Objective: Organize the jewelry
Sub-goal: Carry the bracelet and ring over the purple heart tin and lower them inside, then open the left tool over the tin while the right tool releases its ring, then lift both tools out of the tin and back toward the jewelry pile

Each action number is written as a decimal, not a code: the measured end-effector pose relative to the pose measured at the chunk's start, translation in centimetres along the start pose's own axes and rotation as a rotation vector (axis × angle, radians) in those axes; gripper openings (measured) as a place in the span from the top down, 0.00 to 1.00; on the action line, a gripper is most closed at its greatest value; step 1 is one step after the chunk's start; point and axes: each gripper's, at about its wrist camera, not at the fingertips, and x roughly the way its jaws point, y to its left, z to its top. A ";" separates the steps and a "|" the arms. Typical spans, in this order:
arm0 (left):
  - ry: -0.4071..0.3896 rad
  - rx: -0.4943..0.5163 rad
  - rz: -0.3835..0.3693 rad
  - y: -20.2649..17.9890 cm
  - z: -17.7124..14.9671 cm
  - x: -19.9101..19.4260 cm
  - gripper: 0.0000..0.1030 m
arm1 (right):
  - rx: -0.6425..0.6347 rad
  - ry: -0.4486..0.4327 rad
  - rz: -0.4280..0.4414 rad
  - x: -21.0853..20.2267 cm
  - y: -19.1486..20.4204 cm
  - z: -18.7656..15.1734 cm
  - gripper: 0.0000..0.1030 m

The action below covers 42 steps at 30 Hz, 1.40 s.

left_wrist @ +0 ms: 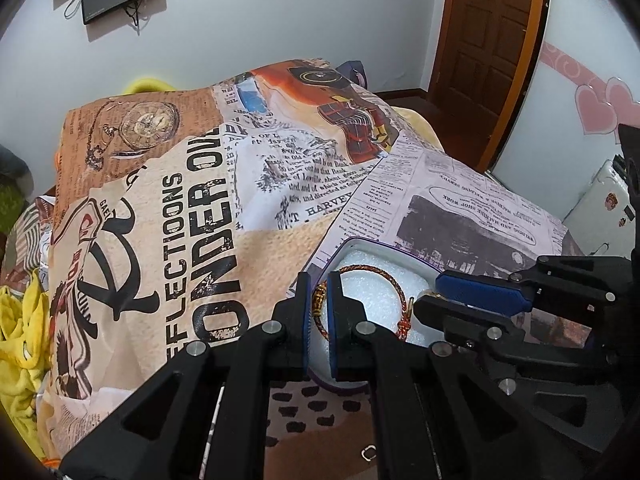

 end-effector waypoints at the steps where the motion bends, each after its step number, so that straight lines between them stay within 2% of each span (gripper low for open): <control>1: -0.003 -0.004 -0.003 0.0 0.0 -0.3 0.95 | 0.002 0.002 0.002 0.0 0.0 0.0 0.84; 10: -0.047 -0.008 -0.002 0.1 -0.1 -3.2 0.95 | -0.022 -0.016 -0.024 -1.5 0.5 0.3 0.82; 14: -0.065 -0.010 0.002 0.2 -0.1 -4.7 0.92 | -0.040 -0.045 -0.049 -2.7 1.1 0.5 0.73; 16: -0.073 -0.008 0.009 0.1 -0.2 -5.4 0.91 | -0.046 -0.060 -0.061 -3.2 1.2 0.5 0.72; 19: -0.087 -0.004 0.017 0.0 -0.4 -6.6 0.85 | -0.050 -0.077 -0.074 -4.0 1.3 0.6 0.72; 24: -0.115 -0.001 0.027 -0.3 -1.2 -8.7 0.66 | -0.053 -0.107 -0.093 -5.8 1.6 0.3 0.72; 28: -0.119 0.006 0.029 -0.7 -1.8 -9.8 0.65 | -0.053 -0.127 -0.109 -7.2 1.7 -0.1 0.72; 32: -0.122 0.008 0.034 -1.0 -2.5 -10.9 0.54 | -0.047 -0.139 -0.126 -8.5 1.5 -0.8 0.71; 36: -0.122 0.010 0.036 -1.2 -3.3 -11.8 0.54 | -0.037 -0.149 -0.147 -9.5 1.2 -1.7 0.62; 42: -0.095 0.000 0.039 -1.1 -4.7 -11.9 0.54 | -0.025 -0.148 -0.181 -10.5 0.5 -2.8 0.62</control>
